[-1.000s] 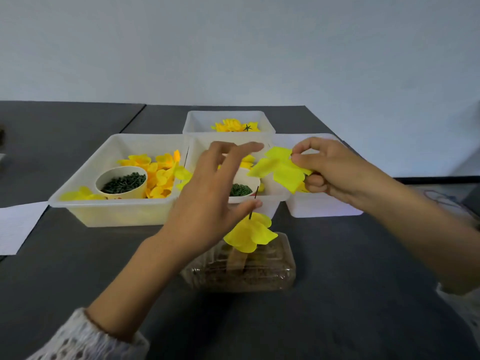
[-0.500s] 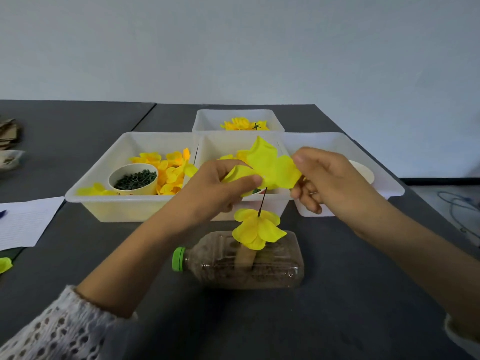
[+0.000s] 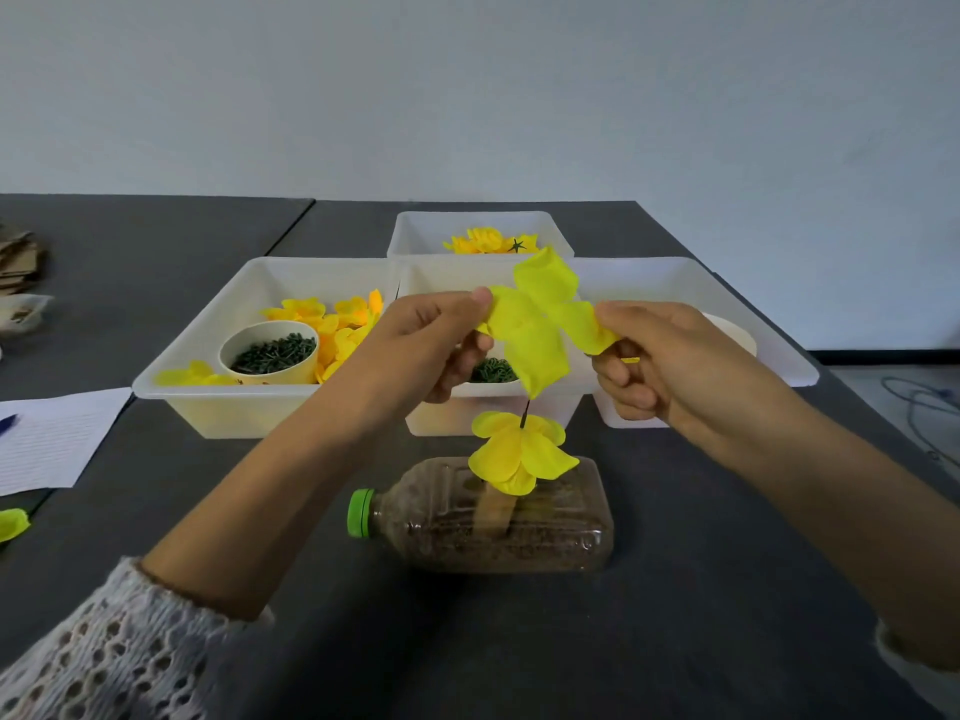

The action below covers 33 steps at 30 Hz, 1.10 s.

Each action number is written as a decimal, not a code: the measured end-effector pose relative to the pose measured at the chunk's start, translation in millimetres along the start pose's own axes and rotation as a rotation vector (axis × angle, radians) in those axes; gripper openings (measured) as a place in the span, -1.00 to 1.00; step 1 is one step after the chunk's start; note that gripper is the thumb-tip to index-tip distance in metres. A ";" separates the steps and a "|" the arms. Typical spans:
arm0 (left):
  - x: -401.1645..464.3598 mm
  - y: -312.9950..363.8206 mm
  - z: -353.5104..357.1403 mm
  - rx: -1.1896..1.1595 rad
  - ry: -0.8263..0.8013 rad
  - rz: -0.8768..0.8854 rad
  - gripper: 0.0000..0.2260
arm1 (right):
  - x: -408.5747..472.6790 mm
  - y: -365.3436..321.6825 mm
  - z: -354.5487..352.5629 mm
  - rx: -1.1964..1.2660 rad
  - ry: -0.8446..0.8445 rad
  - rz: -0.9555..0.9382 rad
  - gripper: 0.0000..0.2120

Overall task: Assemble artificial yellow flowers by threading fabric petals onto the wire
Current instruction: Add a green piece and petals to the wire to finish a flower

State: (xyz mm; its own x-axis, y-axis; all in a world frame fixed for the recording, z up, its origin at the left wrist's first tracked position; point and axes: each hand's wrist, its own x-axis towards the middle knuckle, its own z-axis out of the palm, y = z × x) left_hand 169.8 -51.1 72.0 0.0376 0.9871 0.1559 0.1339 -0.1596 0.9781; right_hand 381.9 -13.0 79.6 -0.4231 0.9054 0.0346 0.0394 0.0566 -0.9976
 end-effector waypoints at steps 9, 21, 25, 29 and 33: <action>10.4 -33.8 -1.5 0.172 -0.060 -0.086 -0.59 | 3.9 30.6 -3.2 -0.255 0.133 0.105 -0.55; 15.9 -43.8 -2.1 0.174 -0.085 -0.089 -0.60 | 5.1 38.3 4.2 -0.266 0.138 0.162 -0.64; 13.5 -51.0 1.2 0.132 -0.086 -0.099 -0.61 | 6.5 44.4 6.9 -0.265 0.142 0.168 -0.62; 12.7 -54.4 6.0 0.110 -0.086 -0.113 -0.61 | 8.4 50.5 6.3 -0.264 0.149 0.150 -0.61; 15.0 -51.9 6.8 0.091 -0.072 -0.117 -0.60 | 11.5 55.3 4.6 -0.242 0.152 0.157 -0.61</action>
State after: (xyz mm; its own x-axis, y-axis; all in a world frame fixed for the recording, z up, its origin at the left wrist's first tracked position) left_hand 170.1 -28.1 22.7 0.0866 0.9959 0.0279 0.2305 -0.0473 0.9719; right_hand 375.1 -1.5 24.6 -0.2558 0.9624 -0.0918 0.3152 -0.0067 -0.9490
